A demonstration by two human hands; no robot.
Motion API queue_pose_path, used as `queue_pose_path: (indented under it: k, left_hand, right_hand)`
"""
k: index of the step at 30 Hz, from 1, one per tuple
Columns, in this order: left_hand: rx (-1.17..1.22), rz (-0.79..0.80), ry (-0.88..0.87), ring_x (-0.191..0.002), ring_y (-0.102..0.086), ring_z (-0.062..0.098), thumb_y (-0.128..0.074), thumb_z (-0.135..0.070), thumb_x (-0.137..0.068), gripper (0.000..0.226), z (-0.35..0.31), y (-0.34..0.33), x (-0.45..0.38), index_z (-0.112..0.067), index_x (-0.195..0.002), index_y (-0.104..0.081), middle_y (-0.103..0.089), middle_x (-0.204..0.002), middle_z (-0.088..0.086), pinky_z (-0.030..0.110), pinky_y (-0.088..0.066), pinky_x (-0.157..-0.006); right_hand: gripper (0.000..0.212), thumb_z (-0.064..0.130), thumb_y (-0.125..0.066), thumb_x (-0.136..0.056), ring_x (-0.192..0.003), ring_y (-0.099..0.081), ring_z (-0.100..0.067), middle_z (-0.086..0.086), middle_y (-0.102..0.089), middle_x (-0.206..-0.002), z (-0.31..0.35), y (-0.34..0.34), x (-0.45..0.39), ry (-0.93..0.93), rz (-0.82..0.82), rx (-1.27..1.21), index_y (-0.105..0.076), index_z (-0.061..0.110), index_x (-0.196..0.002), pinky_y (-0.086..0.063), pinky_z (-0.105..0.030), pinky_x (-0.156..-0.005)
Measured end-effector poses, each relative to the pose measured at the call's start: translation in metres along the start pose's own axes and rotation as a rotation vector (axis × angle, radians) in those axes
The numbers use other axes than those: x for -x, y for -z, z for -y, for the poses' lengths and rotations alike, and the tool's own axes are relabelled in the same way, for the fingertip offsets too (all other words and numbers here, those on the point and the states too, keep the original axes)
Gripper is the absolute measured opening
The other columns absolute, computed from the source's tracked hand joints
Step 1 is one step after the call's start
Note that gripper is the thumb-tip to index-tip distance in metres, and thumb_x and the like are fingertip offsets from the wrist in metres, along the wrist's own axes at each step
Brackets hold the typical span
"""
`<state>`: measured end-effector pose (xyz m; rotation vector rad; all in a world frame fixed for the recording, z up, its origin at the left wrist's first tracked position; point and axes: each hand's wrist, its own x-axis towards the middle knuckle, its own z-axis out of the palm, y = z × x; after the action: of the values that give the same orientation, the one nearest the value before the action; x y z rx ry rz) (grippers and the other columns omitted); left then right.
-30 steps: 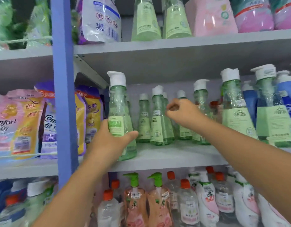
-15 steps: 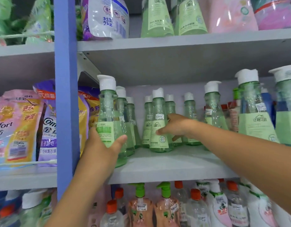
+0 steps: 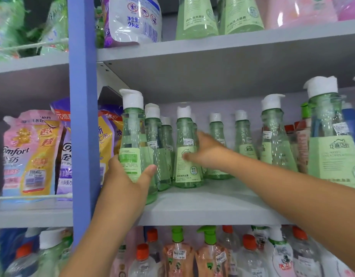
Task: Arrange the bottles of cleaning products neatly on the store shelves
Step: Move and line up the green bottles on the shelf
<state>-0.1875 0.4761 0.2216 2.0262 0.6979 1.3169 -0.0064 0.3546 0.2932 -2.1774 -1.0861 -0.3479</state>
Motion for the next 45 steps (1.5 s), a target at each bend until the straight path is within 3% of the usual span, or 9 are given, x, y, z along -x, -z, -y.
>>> queue_pose_path:
  k: [3, 10, 14, 20, 25, 29, 37, 41, 45]
  left_hand:
    - [-0.001, -0.069, -0.033, -0.133, -0.048, 0.036, -0.062, -0.061, -0.087, 0.087, -0.002, -0.003, 0.007, -0.018, -0.151, -0.022, -0.048, -0.15, 0.012, 0.05, -0.044, -0.107]
    - [-0.033, -0.177, -0.12, -0.14, -0.039, 0.036, -0.063, -0.05, -0.092, 0.086, -0.001, -0.007, 0.011, -0.017, -0.156, -0.017, -0.04, -0.154, 0.018, 0.049, -0.038, -0.108]
    - [-0.037, -0.158, -0.099, -0.139, -0.039, 0.038, -0.063, -0.051, -0.091, 0.088, 0.0, -0.007, 0.008, -0.016, -0.156, -0.016, -0.041, -0.151, 0.02, 0.05, -0.038, -0.109]
    - [-0.019, -0.095, -0.074, -0.132, -0.046, 0.041, -0.063, -0.054, -0.089, 0.086, 0.002, -0.002, 0.002, -0.014, -0.152, -0.021, -0.045, -0.145, 0.021, 0.053, -0.041, -0.107]
    - [0.047, 0.021, -0.036, -0.102, -0.062, 0.021, -0.068, -0.044, -0.09, 0.067, 0.004, 0.001, -0.006, -0.022, -0.14, -0.03, -0.059, -0.128, 0.003, 0.034, -0.049, -0.087]
    - [0.031, 0.037, -0.018, -0.073, -0.048, 0.002, -0.071, -0.032, -0.086, 0.057, -0.001, 0.007, -0.002, -0.03, -0.136, -0.042, -0.046, -0.109, -0.003, 0.023, -0.036, -0.075]
    - [0.044, 0.076, -0.027, -0.096, -0.052, 0.019, -0.075, -0.038, -0.085, 0.062, -0.001, 0.009, -0.005, -0.035, -0.138, -0.044, -0.05, -0.125, -0.001, 0.028, -0.041, -0.088]
    - [0.053, 0.104, -0.047, -0.108, -0.06, 0.02, -0.076, -0.043, -0.083, 0.064, 0.002, 0.008, -0.008, -0.037, -0.138, -0.044, -0.058, -0.128, -0.004, 0.034, -0.048, -0.092]
    - [0.091, 0.142, -0.061, -0.092, -0.061, 0.008, -0.077, -0.036, -0.085, 0.056, -0.003, 0.008, -0.007, -0.037, -0.132, -0.045, -0.062, -0.115, -0.012, 0.029, -0.042, -0.082]
  right_hand:
    - [0.055, 0.042, -0.071, -0.09, -0.101, -0.065, -0.016, -0.002, -0.063, -0.123, 0.041, 0.009, 0.001, 0.181, -0.338, -0.214, -0.051, 0.021, -0.137, -0.052, -0.031, -0.085]
    - [0.054, 0.05, -0.079, -0.082, -0.092, -0.069, -0.025, -0.007, -0.069, -0.107, 0.094, -0.035, -0.047, -0.047, -0.051, -0.181, -0.065, 0.009, -0.114, -0.05, -0.028, -0.064]
    - [0.06, 0.042, -0.078, -0.086, -0.109, -0.066, -0.028, -0.01, -0.065, -0.124, 0.091, -0.025, -0.051, -0.069, 0.019, -0.171, -0.057, 0.004, -0.128, -0.055, -0.032, -0.086]
    - [0.055, 0.03, -0.066, -0.098, -0.12, -0.058, -0.03, -0.012, -0.056, -0.141, 0.076, -0.026, -0.053, -0.049, 0.029, -0.163, -0.045, 0.004, -0.142, -0.044, -0.031, -0.082]
    - [0.053, 0.042, -0.081, -0.081, -0.105, -0.067, -0.026, -0.006, -0.069, -0.116, 0.068, -0.042, -0.061, -0.014, -0.033, -0.209, -0.062, 0.012, -0.121, -0.056, -0.037, -0.09]
    - [0.043, 0.035, -0.077, -0.088, -0.1, -0.067, -0.026, -0.008, -0.067, -0.11, 0.072, -0.043, -0.056, -0.013, -0.042, -0.119, -0.062, 0.004, -0.115, -0.054, -0.031, -0.08]
    - [0.031, 0.04, -0.07, -0.092, -0.078, -0.075, -0.023, -0.003, -0.072, -0.102, 0.037, 0.029, -0.008, -0.079, -0.288, -0.158, -0.065, 0.016, -0.112, -0.061, -0.035, -0.076]
    - [0.082, 0.06, -0.077, -0.079, -0.104, -0.068, -0.024, -0.006, -0.063, -0.129, -0.01, 0.013, 0.003, -0.256, 0.01, -0.075, -0.05, 0.012, -0.139, -0.059, -0.039, -0.084]
    - [0.071, 0.062, -0.08, -0.071, -0.104, -0.068, -0.022, 0.002, -0.069, -0.124, -0.025, -0.012, -0.017, -0.236, 0.083, -0.085, -0.062, 0.023, -0.128, -0.06, -0.041, -0.088]
